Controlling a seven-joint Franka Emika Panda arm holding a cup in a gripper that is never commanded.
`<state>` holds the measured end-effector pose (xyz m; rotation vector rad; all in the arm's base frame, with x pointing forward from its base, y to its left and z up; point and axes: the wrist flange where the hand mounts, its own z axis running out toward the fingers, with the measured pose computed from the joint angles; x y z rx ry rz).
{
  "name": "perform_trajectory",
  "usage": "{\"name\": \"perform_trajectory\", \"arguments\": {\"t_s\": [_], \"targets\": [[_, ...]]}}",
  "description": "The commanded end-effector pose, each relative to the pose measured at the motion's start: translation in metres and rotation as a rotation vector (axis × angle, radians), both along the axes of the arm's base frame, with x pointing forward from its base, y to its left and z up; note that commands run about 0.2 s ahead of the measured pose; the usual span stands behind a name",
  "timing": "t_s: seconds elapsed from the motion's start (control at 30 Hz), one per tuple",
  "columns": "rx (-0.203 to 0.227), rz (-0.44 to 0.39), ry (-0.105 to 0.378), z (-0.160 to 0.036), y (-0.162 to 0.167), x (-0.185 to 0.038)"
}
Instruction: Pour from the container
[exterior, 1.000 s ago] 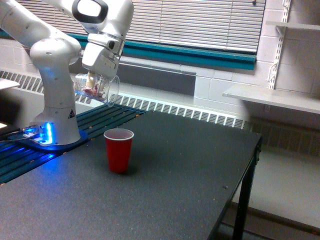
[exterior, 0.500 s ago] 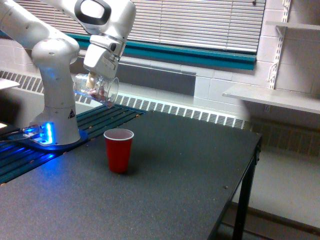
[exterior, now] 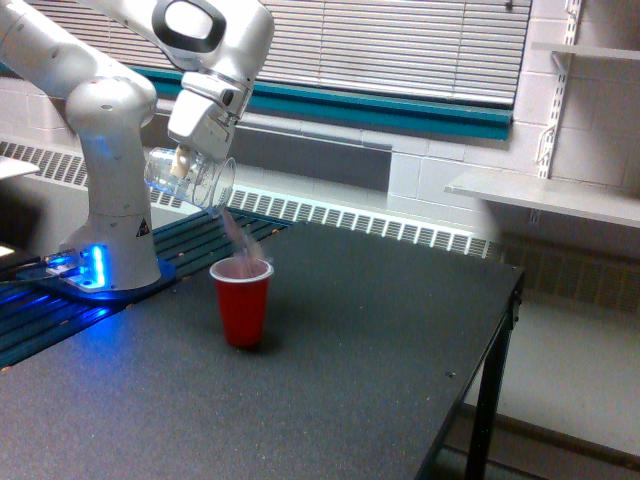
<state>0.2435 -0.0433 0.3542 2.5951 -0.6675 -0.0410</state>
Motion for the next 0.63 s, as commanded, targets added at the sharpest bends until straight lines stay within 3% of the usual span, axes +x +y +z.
{"name": "perform_trajectory", "arguments": {"t_s": [0.03,0.37,0.63], "targets": [[-0.019,0.009,0.03,-0.0126,0.005,-0.008],[-0.022,0.01,0.025,-0.0132,0.006,-0.0073],[-0.01,-0.002,-0.019,-0.0121,0.0047,-0.0027]]}}
